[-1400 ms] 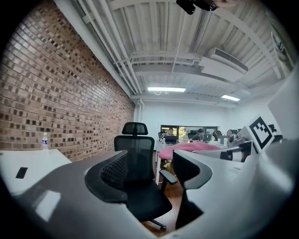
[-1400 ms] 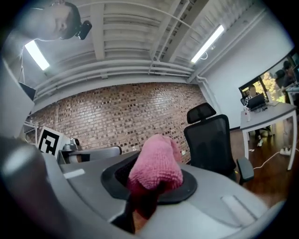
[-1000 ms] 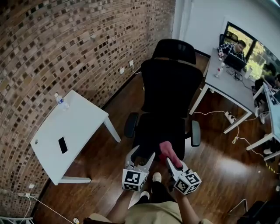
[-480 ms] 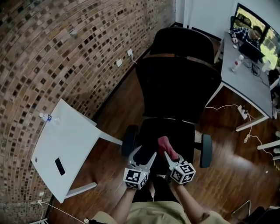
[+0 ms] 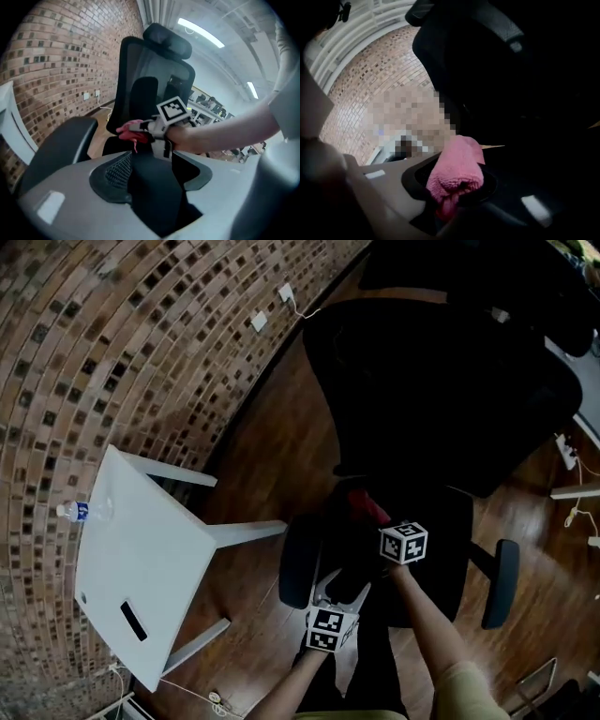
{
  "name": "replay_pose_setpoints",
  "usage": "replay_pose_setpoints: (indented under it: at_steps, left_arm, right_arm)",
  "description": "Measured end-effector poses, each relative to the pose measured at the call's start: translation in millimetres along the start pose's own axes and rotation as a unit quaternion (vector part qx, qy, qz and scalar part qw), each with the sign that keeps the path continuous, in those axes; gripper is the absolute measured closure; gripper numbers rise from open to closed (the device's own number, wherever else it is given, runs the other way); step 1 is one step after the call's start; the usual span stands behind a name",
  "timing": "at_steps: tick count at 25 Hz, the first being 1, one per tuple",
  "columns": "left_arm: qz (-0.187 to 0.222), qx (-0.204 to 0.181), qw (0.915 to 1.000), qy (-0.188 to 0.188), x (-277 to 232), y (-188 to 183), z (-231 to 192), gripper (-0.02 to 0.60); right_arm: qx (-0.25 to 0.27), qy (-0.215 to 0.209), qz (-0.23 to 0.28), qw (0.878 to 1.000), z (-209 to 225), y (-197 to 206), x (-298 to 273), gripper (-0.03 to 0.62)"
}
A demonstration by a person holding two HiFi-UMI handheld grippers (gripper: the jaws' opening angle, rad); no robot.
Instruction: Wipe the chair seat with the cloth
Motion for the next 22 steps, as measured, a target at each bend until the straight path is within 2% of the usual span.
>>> replay_pose_setpoints:
  at_steps: [4,7,9,11,14,16,17,18,19,20,22]
  left_arm:
    - [-0.053,0.015,0.9981,0.027,-1,18,16,0.314]
    - [-0.064,0.013,0.9967,0.048,-12,28,23,0.310]
    - [-0.066,0.006,0.9958,0.063,-19,29,31,0.310]
    - [-0.063,-0.001,0.9953,0.074,-26,23,38,0.308]
    - [-0.052,0.000,0.9953,0.082,-37,14,48,0.308]
    - [-0.048,0.002,0.9953,0.084,-41,10,54,0.308]
    - [-0.049,0.004,0.9952,0.085,-42,10,56,0.308]
    - [-0.050,0.008,0.9951,0.085,-43,12,58,0.308]
    - [-0.053,0.011,0.9950,0.084,-43,13,58,0.308]
    - [-0.056,0.014,0.9951,0.081,-42,15,57,0.307]
    - [-0.063,0.022,0.9950,0.075,-39,21,54,0.307]
  right_arm:
    - [-0.034,0.018,-0.023,0.999,11,-8,-64,0.533]
    - [-0.017,0.104,-0.022,0.994,39,-13,-69,0.534]
    - [-0.015,0.175,-0.012,0.984,77,-18,-38,0.534]
    - [-0.024,0.267,0.003,0.963,130,-29,21,0.533]
    - [-0.018,0.407,0.033,0.913,202,-56,128,0.533]
    - [0.002,0.468,0.031,0.883,227,-72,176,0.533]
    - [0.004,0.477,0.024,0.879,231,-75,185,0.533]
    - [0.001,0.469,0.014,0.883,229,-75,183,0.533]
    - [-0.003,0.442,0.004,0.897,219,-72,171,0.533]
    - [-0.004,0.395,-0.007,0.919,203,-65,150,0.533]
    - [0.006,0.263,-0.032,0.964,150,-46,88,0.533]
Point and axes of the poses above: the fingertips, and each gripper's own axes: x backward along the fingers, z to its right, y out of its underside, the point moved 6 cm from there along x, backward along the fingers, and after that the axes turned 9 degrees about -x, right-handed, at the moved point
